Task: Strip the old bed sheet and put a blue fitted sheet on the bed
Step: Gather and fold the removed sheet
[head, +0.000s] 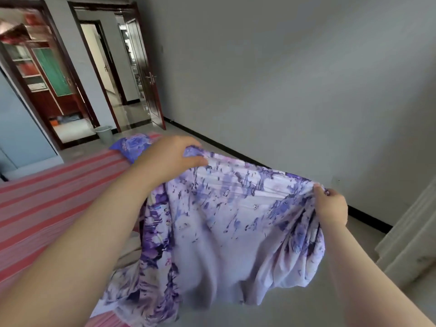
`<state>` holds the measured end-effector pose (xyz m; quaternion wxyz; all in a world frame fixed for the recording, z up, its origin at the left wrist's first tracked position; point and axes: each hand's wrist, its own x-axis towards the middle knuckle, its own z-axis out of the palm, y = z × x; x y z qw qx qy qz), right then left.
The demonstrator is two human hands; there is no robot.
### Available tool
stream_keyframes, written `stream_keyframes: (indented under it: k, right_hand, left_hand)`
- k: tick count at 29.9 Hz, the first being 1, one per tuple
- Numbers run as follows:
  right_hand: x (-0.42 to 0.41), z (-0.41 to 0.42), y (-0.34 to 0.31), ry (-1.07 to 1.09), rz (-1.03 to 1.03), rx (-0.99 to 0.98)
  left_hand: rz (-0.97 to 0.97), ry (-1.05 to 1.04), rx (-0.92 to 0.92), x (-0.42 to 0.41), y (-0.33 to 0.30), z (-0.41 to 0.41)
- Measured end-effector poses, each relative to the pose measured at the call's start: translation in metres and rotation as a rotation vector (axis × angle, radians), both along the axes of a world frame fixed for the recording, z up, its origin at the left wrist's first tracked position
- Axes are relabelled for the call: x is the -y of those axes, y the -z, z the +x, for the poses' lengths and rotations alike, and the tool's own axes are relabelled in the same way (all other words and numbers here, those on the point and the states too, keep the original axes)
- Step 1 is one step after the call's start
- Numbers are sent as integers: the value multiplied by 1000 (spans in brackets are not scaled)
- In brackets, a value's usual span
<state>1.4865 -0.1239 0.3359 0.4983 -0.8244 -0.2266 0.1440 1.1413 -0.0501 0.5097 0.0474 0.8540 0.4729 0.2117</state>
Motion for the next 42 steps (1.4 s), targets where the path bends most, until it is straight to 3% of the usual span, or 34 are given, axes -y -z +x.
stream_keyframes:
  k: [3,8,16,19,22,25,27,30,32,36,42]
  right_hand:
    - [-7,-10,-12,-88,-3,62]
    - [-33,-45,-28,-276,-67,156]
    - [-68,-106,-9,-475,-378,15]
    - [-69,-130,4,-495,-378,-126]
    - [-69,-159,13,-492,-275,-225]
    - [-64,-206,-2,-611,-137,-201]
    - [-57,-241,-20,-834,-16,-99]
    - [-49,-279,-47,-1211,72,64]
    - [-52,-286,-59,-1336,147,-4]
    - [-54,-280,-74,-1473,63,78]
    - [-51,-281,-59,-1372,-14,200]
  left_hand:
    - [-40,-130,-10,-25,4,-31]
    - [-109,-245,397,-44,11,-78]
    - [-158,-531,269,-49,43,-130]
    - [-332,-634,293,-56,63,-158]
    - [-462,-692,430,-59,79,-163]
    - [-444,-626,551,-56,80,-138]
    - [-366,-529,533,-50,80,-116]
    - [-351,-294,386,-28,75,-85]
    - [-359,-179,234,-12,75,-75]
    - [-334,-102,232,8,83,-83]
    - [-382,-91,561,26,104,-110]
